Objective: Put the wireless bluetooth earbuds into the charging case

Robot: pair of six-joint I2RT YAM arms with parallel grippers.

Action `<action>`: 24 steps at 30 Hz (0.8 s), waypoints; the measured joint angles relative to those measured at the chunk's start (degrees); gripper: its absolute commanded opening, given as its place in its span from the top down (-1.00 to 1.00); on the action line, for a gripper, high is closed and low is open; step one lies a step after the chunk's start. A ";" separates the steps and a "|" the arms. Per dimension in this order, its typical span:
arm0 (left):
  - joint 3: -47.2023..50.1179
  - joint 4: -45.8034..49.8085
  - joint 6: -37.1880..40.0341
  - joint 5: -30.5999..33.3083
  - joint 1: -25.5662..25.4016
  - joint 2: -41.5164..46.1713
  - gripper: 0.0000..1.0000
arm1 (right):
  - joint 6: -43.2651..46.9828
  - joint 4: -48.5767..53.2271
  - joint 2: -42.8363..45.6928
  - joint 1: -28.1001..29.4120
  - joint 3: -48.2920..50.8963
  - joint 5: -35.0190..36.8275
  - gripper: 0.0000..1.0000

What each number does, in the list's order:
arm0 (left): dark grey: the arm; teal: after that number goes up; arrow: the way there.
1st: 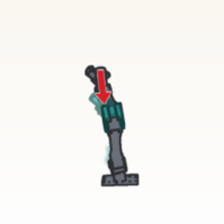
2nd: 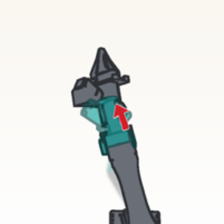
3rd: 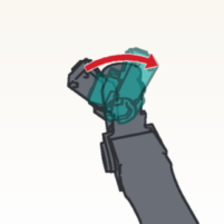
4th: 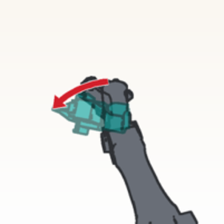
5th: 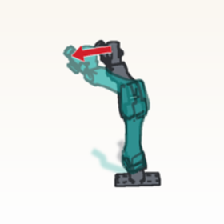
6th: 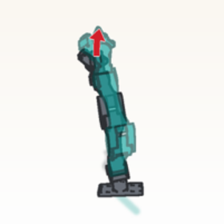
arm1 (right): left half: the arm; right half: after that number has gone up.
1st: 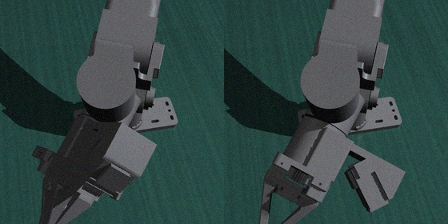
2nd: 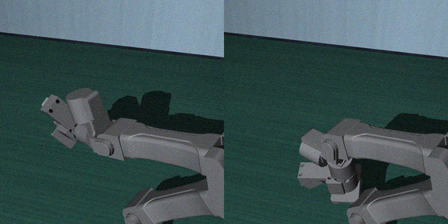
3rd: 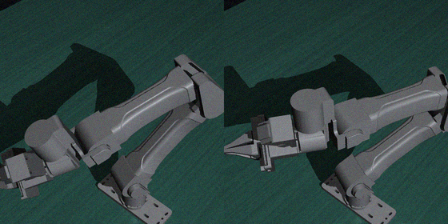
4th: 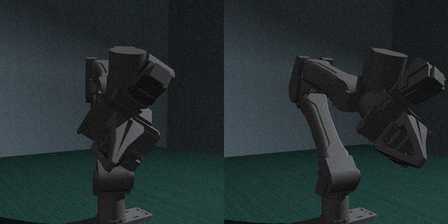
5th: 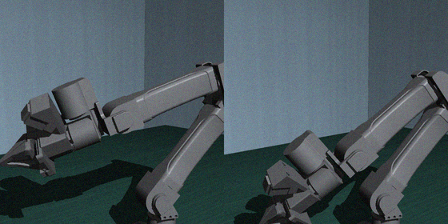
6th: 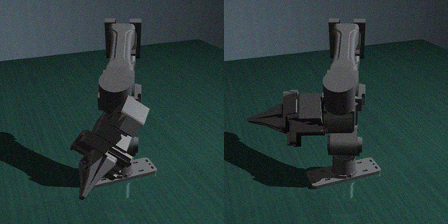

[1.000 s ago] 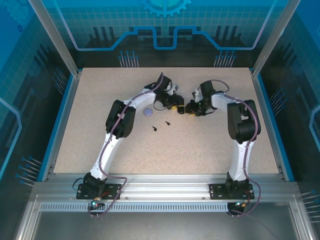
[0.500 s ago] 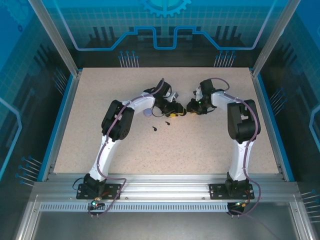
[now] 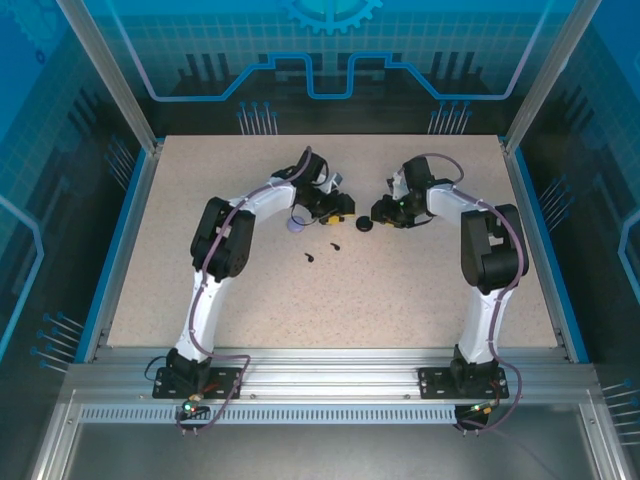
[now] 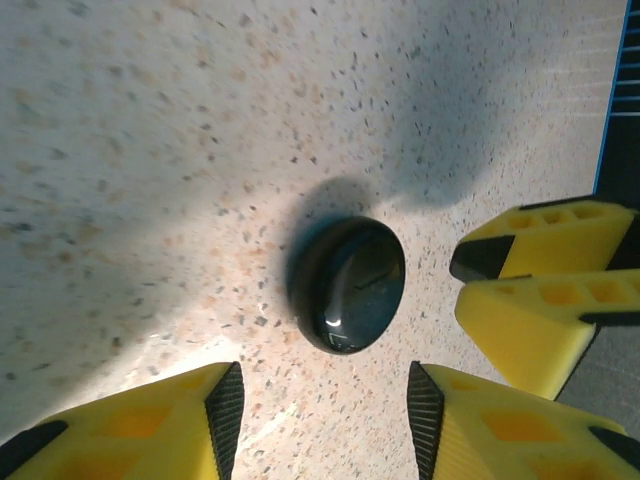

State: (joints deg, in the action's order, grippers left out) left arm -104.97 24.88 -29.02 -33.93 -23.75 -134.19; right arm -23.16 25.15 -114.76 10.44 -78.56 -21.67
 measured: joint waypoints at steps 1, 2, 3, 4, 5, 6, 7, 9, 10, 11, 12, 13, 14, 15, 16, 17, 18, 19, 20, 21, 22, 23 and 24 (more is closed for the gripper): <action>-0.04 -0.13 -0.35 0.00 0.13 0.00 0.00 | -0.02 0.02 0.00 0.00 -0.02 -0.33 0.26; -0.09 -0.35 -0.83 0.00 0.17 -0.02 0.00 | -0.22 0.00 0.00 0.00 -0.09 -0.72 0.26; -0.09 -0.68 -1.18 -0.02 0.15 -0.02 -0.01 | -0.42 0.00 -0.15 -0.02 -0.31 -1.18 0.26; -0.09 -1.07 -1.49 -0.07 0.09 -0.02 -0.01 | -0.48 0.02 -0.33 -0.02 -0.57 -1.42 0.26; -0.09 -1.46 -2.01 -0.17 -0.02 -0.02 -0.02 | -0.66 -0.04 -0.79 -0.04 -1.05 -1.60 0.26; -0.09 -1.84 -2.47 -0.39 -0.04 -0.07 -0.02 | -0.83 -0.13 -1.29 -0.04 -1.53 -1.79 0.27; -0.09 -2.14 -2.67 -0.50 -0.07 -0.11 -0.02 | -0.90 -0.24 -1.75 -0.09 -1.86 -1.97 0.28; -0.09 -3.15 -3.50 -0.96 -0.11 -0.39 -0.02 | -1.14 -0.31 -2.73 -0.09 -2.43 -2.34 0.29; -0.09 -3.54 -3.80 -1.09 -0.11 -0.50 -0.02 | -1.25 -0.33 -3.10 -0.09 -2.56 -2.45 0.29; -0.09 -4.04 -4.17 -1.31 -0.11 -0.72 -0.02 | -1.29 -0.28 -3.54 -0.09 -2.67 -2.60 0.29; -0.09 -4.33 -4.39 -1.49 -0.09 -0.83 -0.02 | -1.29 -0.28 -3.80 -0.09 -2.71 -2.67 0.29; -0.09 -4.59 -4.76 -1.55 -0.11 -0.94 -0.02 | -1.31 -0.26 -4.11 -0.09 -2.78 -2.80 0.29; -0.09 -4.76 -5.16 -1.73 -0.11 -1.01 -0.02 | -1.44 -0.31 -4.33 -0.09 -2.82 -2.84 0.31; -0.09 -4.92 -5.29 -1.81 -0.11 -1.05 -0.02 | -1.44 -0.31 -4.50 -0.09 -2.86 -2.91 0.33; -0.09 -5.16 -5.46 -1.97 -0.11 -1.09 -0.02 | -1.49 -0.33 -4.68 -0.09 -2.89 -3.02 0.35; -0.09 -5.42 -5.60 -1.99 -0.20 -1.11 -0.02 | -1.60 -0.33 -4.83 -0.09 -2.89 -3.06 0.38; -0.09 -5.57 -5.60 -2.01 -0.22 -1.18 -0.02 | -1.66 -0.33 -4.92 -0.09 -2.89 -3.13 0.41; -0.09 -5.79 -5.62 -2.16 -0.28 -1.29 -0.01 | -1.84 -0.35 -5.05 -0.09 -2.89 -3.28 0.44; -0.09 -5.92 -5.62 -2.21 -0.33 -1.42 -0.01 | -2.03 -0.35 -5.16 -0.09 -2.89 -3.34 0.46; -0.09 -6.01 -5.62 -2.38 -0.42 -1.60 0.00 | -2.10 -0.35 -5.27 -0.09 -2.89 -3.48 0.49; -0.09 -5.97 -5.62 -2.43 -0.46 -1.81 0.00 | -2.25 -0.39 -5.35 -0.09 -2.89 -3.65 0.52; -0.09 -5.97 -5.62 -2.45 -0.57 -2.08 0.01 | -2.32 -0.50 -5.38 -0.09 -2.89 -3.89 0.53; -0.09 -5.97 -5.62 -2.49 -0.66 -2.34 0.01 | -2.34 -0.61 -5.38 -0.09 -2.89 -3.96 0.55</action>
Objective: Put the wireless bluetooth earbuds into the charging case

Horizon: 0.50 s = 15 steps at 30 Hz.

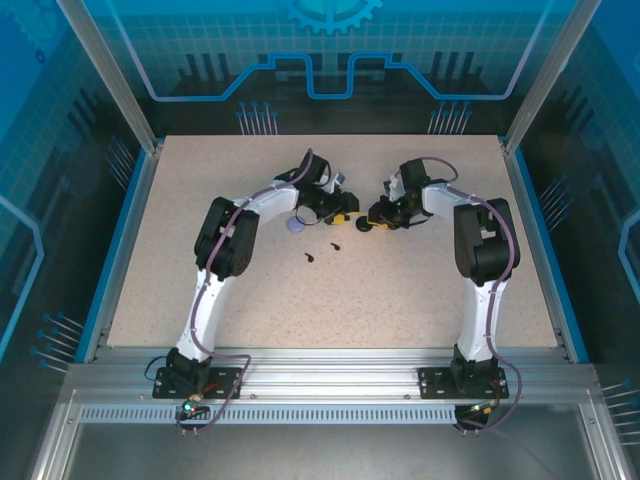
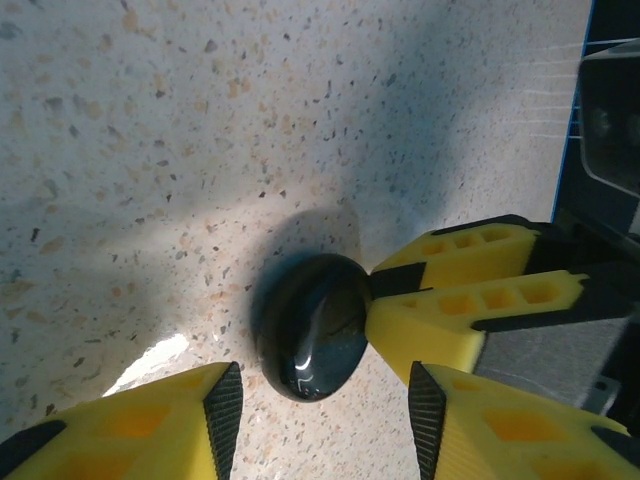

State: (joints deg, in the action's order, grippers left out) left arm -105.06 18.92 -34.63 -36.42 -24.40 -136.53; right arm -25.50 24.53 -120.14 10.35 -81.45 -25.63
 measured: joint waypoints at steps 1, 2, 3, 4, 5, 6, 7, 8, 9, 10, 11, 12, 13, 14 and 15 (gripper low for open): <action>0.00 0.00 0.00 -0.04 -0.09 -0.31 0.01 | 0.00 -0.11 0.00 0.00 0.00 -0.09 0.56; 0.00 0.04 0.00 -0.04 -0.20 -0.59 0.01 | -0.02 -0.17 0.00 0.00 0.00 -0.15 0.57; 0.02 0.04 0.00 -0.04 -0.22 -0.81 0.01 | -0.02 -0.17 0.00 0.00 0.00 -0.17 0.58; 0.02 0.00 0.00 -0.07 -0.31 -1.11 0.01 | -0.04 -0.20 0.00 0.00 0.00 -0.17 0.58; 0.02 0.00 0.00 -0.11 -0.39 -1.38 0.01 | -0.02 -0.22 0.00 0.00 0.00 -0.17 0.58; 0.02 -0.11 -0.02 -0.31 -0.39 -1.44 0.01 | -0.04 -0.24 0.00 0.00 0.00 -0.17 0.58; 0.02 -0.26 -0.04 -0.35 -0.42 -1.44 0.01 | -0.04 -0.33 0.00 0.00 0.00 -0.17 0.59; 0.02 -0.39 -0.04 -0.46 -0.46 -1.44 0.00 | -0.04 -0.46 -0.02 0.00 0.02 -0.17 0.59; 0.02 -0.44 -0.09 -0.48 -0.50 -1.44 0.01 | -0.07 -0.59 -0.04 0.00 0.02 -0.20 0.59; 0.02 -0.48 -0.24 -0.50 -0.57 -1.44 0.01 | -0.11 -0.66 -0.07 0.00 0.02 -0.20 0.59; 0.04 -0.63 -0.48 -0.52 -0.66 -1.49 0.01 | -0.22 -0.68 -0.11 0.00 0.02 -0.24 0.59; 0.04 -0.87 -0.81 -0.55 -0.76 -1.53 0.01 | -0.22 -0.72 -0.11 0.00 0.02 -0.35 0.59; 0.07 -1.16 -1.18 -0.55 -0.90 -1.55 0.02 | -0.22 -0.83 -0.13 0.00 0.02 -0.37 0.59; 0.11 -1.42 -1.55 -0.61 -1.07 -1.62 0.02 | -0.24 -1.01 -0.13 0.00 0.07 -0.37 0.59; 0.13 -1.55 -1.73 -0.76 -1.20 -1.66 0.03 | -0.24 -1.11 -0.13 0.00 0.09 -0.37 0.59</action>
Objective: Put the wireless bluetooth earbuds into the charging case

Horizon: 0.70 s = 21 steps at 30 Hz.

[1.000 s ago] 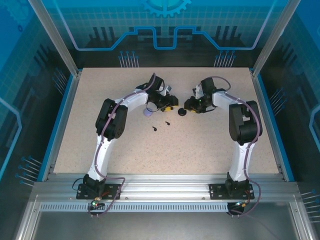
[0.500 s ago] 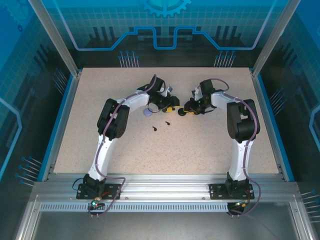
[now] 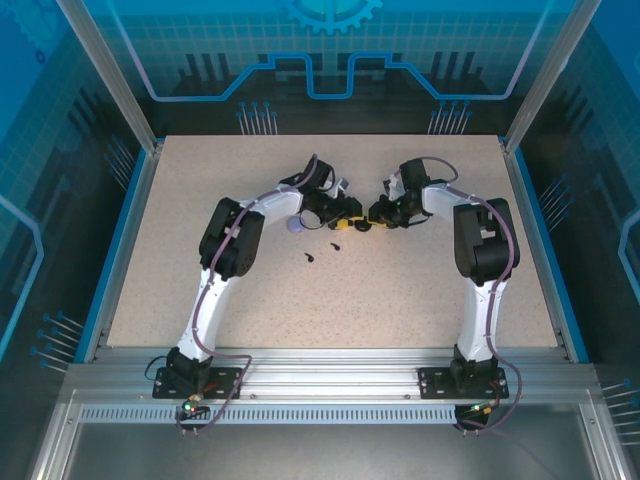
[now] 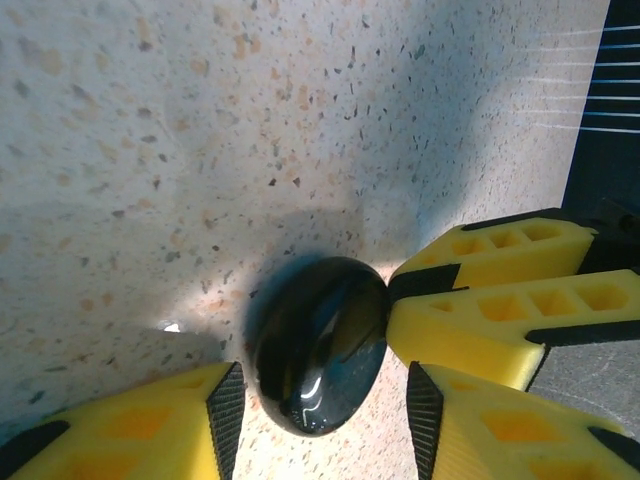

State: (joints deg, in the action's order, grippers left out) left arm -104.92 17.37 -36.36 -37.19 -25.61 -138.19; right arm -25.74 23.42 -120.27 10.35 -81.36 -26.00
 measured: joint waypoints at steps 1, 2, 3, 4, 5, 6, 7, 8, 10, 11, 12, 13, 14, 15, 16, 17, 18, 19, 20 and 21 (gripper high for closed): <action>0.09 -0.22 -0.24 -0.04 -0.17 0.00 0.04 | -0.02 -0.11 0.00 0.00 0.04 0.00 0.59; 0.20 -0.33 -0.61 -0.04 -0.31 0.00 0.05 | -0.02 -0.20 0.00 -0.02 0.04 0.00 0.59; 0.37 -0.63 -0.96 -0.07 -0.35 0.00 0.06 | -0.17 -0.31 0.00 -0.07 0.09 0.02 0.59; 0.59 -1.03 -1.29 -0.15 -0.33 0.00 0.08 | -0.20 -0.50 0.00 -0.09 0.22 0.00 0.59; 0.85 -1.46 -1.75 -0.22 -0.33 0.00 0.09 | -0.22 -0.76 0.00 -0.15 0.39 -0.11 0.59; 1.01 -1.88 -2.32 -0.20 -0.31 0.00 0.09 | -0.31 -0.96 0.00 -0.20 0.50 -0.22 0.59; 1.27 -2.56 -2.82 -0.33 -0.28 0.00 0.11 | -0.39 -1.25 0.00 -0.26 0.70 -0.39 0.59; 1.49 -2.99 -3.37 -0.46 -0.26 0.00 0.11 | -0.42 -1.44 0.00 -0.28 0.83 -0.61 0.59; 1.84 -3.82 -4.37 -0.74 -0.15 0.00 0.12 | -0.44 -1.95 0.02 -0.28 1.07 -0.70 0.59; 2.03 -4.26 -5.05 -0.96 -0.09 0.00 0.12 | -0.61 -2.25 0.02 -0.28 1.25 -0.90 0.59; 2.16 -4.68 -5.53 -1.14 -0.04 0.00 0.12 | -0.74 -2.62 0.02 -0.31 1.46 -1.09 0.59; 2.38 -5.14 -5.97 -1.22 0.00 0.00 0.12 | -0.87 -2.97 0.02 -0.35 1.66 -1.29 0.59; 2.45 -5.49 -6.47 -1.33 0.02 0.00 0.12 | -1.05 -3.43 0.04 -0.39 1.88 -1.49 0.59; 2.54 -5.84 -6.86 -1.36 0.04 0.00 0.12 | -1.18 -3.61 0.04 -0.39 1.97 -1.55 0.59; 2.64 -6.16 -7.28 -1.46 0.04 0.00 0.13 | -1.27 -3.85 0.04 -0.44 2.03 -1.66 0.59; 2.71 -6.40 -7.52 -1.46 0.04 0.00 0.13 | -1.29 -4.11 0.04 -0.46 2.14 -1.73 0.59; 2.73 -6.56 -7.72 -1.46 0.04 0.00 0.17 | -1.33 -4.31 0.04 -0.46 2.27 -1.81 0.59; 2.78 -6.80 -7.93 -1.42 0.04 0.00 0.18 | -1.42 -4.50 0.09 -0.52 2.32 -1.92 0.59; 2.80 -7.15 -8.22 -1.46 0.02 -0.11 0.18 | -1.51 -4.66 0.11 -0.57 2.43 -1.99 0.59; 2.82 -7.37 -8.39 -1.46 0.02 -0.17 0.21 | -1.53 -4.85 0.13 -0.61 2.60 -2.12 0.59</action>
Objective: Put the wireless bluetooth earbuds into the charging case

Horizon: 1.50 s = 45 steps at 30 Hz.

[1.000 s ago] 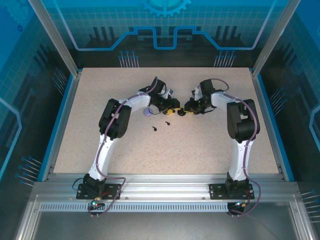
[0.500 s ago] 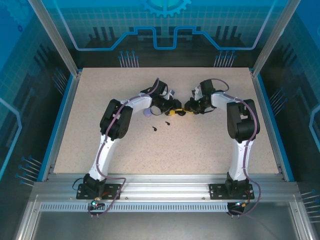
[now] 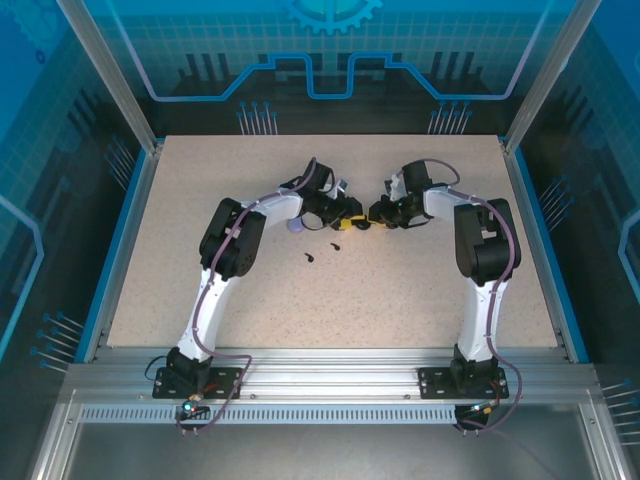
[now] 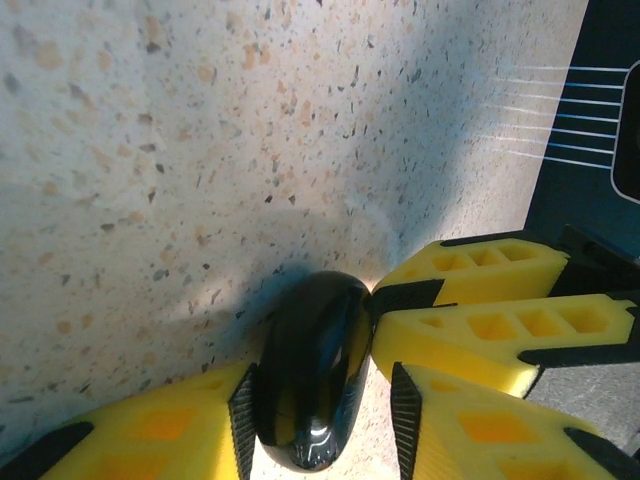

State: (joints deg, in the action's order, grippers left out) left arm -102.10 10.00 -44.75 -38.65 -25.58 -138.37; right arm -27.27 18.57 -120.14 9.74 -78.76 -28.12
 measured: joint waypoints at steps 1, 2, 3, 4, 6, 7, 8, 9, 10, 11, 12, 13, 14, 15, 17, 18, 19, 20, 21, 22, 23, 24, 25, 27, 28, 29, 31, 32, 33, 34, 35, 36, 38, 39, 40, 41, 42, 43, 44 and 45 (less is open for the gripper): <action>0.00 -0.09 -0.20 0.00 0.00 -0.02 0.24 | -0.17 -0.11 0.02 0.00 0.07 -0.11 0.59; 0.02 -0.20 -0.33 0.02 -0.04 -0.04 0.25 | -0.22 -0.26 0.02 0.00 0.09 -0.24 0.59; 0.07 -0.44 -0.37 0.00 -0.04 -0.17 0.25 | -0.37 -0.33 0.02 -0.02 0.13 -0.26 0.59; 0.07 -0.48 -0.37 0.00 -0.04 -0.17 0.25 | -0.42 -0.55 0.02 -0.02 0.28 -0.42 0.59; 0.07 -0.59 -0.37 0.02 -0.09 -0.22 0.25 | -0.63 -0.96 0.04 -0.02 0.52 -0.66 0.59; 0.07 -0.72 -0.39 0.00 -0.09 -0.24 0.25 | -0.83 -1.31 0.11 -0.02 0.72 -0.68 0.59; 0.07 -0.85 -0.39 0.00 -0.09 -0.28 0.25 | -0.90 -1.38 0.20 -0.04 0.87 -0.76 0.59; 0.07 -1.09 -0.39 -0.02 -0.11 -0.33 0.31 | -1.05 -1.57 0.24 -0.04 1.03 -0.85 0.59; 0.07 -1.31 -0.42 0.00 -0.20 -0.39 0.36 | -1.11 -1.73 0.26 -0.02 1.16 -0.98 0.58; 0.07 -1.38 -0.39 0.00 -0.26 -0.46 0.43 | -1.25 -1.79 0.28 -0.02 1.22 -1.03 0.58; 0.11 -1.36 -0.39 -0.02 -0.37 -0.50 0.51 | -1.29 -1.90 0.37 -0.04 1.31 -1.01 0.58; 0.17 -1.40 -0.33 -0.04 -0.44 -0.50 0.54 | -1.31 -2.08 0.57 -0.04 1.57 -0.87 0.57; 0.17 -1.42 -0.39 -0.02 -0.46 -0.50 0.56 | -1.33 -2.21 0.92 -0.04 1.97 -0.68 0.56; 0.22 -1.55 -0.35 -0.24 -0.48 -0.50 0.57 | -1.33 -2.23 1.25 -0.04 2.29 -0.46 0.55; 0.68 -2.23 -0.35 -0.33 -0.59 -0.46 0.58 | -1.33 -2.23 2.19 -0.04 3.28 -0.42 0.51; 0.98 -2.71 -0.31 -0.39 -0.66 -0.37 0.58 | -1.29 -2.14 2.75 -0.04 3.85 -0.52 0.49; 1.36 -3.10 -0.20 -0.42 -0.74 -0.22 0.58 | -1.22 -2.05 3.41 -0.04 4.44 -0.59 0.47; 1.88 -3.41 -0.07 -0.42 -0.81 0.13 0.59 | -1.22 -1.97 4.33 -0.11 5.11 -0.68 0.44; 2.49 -3.45 0.22 -0.42 -0.81 0.50 0.59 | -1.18 -1.95 5.25 -0.17 5.73 -0.72 0.41; 3.41 -3.41 0.87 -0.42 -0.79 1.20 0.59 | -0.98 -1.90 6.51 -0.39 6.43 -0.96 0.39; 4.33 -3.17 1.60 -0.39 -0.79 2.01 0.59 | -0.79 -1.90 8.02 -0.61 7.10 -1.11 0.36; 4.94 -2.84 2.03 -0.39 -0.79 2.69 0.60 | -0.70 -1.84 9.20 -0.83 7.48 -1.27 0.34; 5.29 -2.64 2.67 -0.39 -0.79 3.28 0.60 | -0.57 -1.81 10.34 -1.11 7.61 -1.38 0.32; 5.86 -2.86 4.52 -0.24 -0.50 4.79 0.60 | 0.04 -2.51 12.55 -1.55 7.93 -1.66 0.29; 7.50 -2.43 5.95 -0.15 -0.31 6.49 0.60 | 0.81 -2.99 14.25 -1.75 9.11 -2.12 0.28; 9.55 -1.57 7.54 -0.24 0.11 8.98 0.60 | 1.53 -2.75 16.72 -2.01 10.54 -2.84 0.27; 12.20 0.09 10.73 -0.24 1.18 13.90 0.60 | 3.06 -2.34 21.14 -2.43 12.13 -4.20 0.27; 13.20 0.50 12.46 -0.24 1.84 16.68 0.60 | 4.02 -2.34 23.52 -2.60 12.55 -5.14 0.27; 13.86 0.87 14.01 -0.24 2.25 18.99 0.61 | 4.85 -2.40 25.38 -2.67 12.79 -5.90 0.26; 14.47 1.27 15.67 -0.24 2.75 21.49 0.61 | 5.84 -2.38 27.36 -2.69 12.96 -6.84 0.24; 15.02 1.44 17.16 -0.24 3.10 23.74 0.61 | 6.71 -2.38 29.09 -2.67 13.11 -7.63 0.23; 15.74 1.68 18.93 -0.24 3.39 26.38 0.61 | 7.69 -2.32 30.75 -2.67 13.20 -8.72 0.22; 17.00 1.84 21.66 -0.81 3.48 30.64 0.61 | 9.60 -2.12 33.64 -2.67 13.27 -10.88 0.21; 17.66 1.81 22.99 -1.44 3.41 32.57 0.61 | 10.47 -2.01 34.80 -2.67 13.27 -12.09 0.20; 18.29 1.79 24.26 -2.25 3.32 34.27 0.61 | 11.37 -1.81 35.91 -2.67 13.27 -13.57 0.20; 18.86 1.81 25.29 -3.10 3.30 35.52 0.61 | 12.15 -1.53 36.76 -2.67 13.27 -14.91 0.19; 19.52 1.77 26.05 -3.93 3.28 36.70 0.61 | 12.96 -1.25 37.57 -2.67 13.27 -16.39 0.19; 20.22 1.79 26.99 -4.79 3.23 37.86 0.61 | 13.75 -0.92 38.29 -2.67 13.27 -17.79 0.17; 20.90 1.79 27.67 -5.29 3.23 38.84 0.61 | 14.51 -0.55 38.93 -2.67 13.27 -19.08 0.17; 21.66 1.84 28.50 -5.95 3.15 39.89 0.60 | 15.23 -0.07 39.41 -2.67 13.27 -20.15 0.16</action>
State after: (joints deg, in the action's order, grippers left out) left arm -80.44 11.84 -16.25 -44.60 -22.44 -98.48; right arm -12.03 18.50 -80.73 7.07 -65.49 -48.27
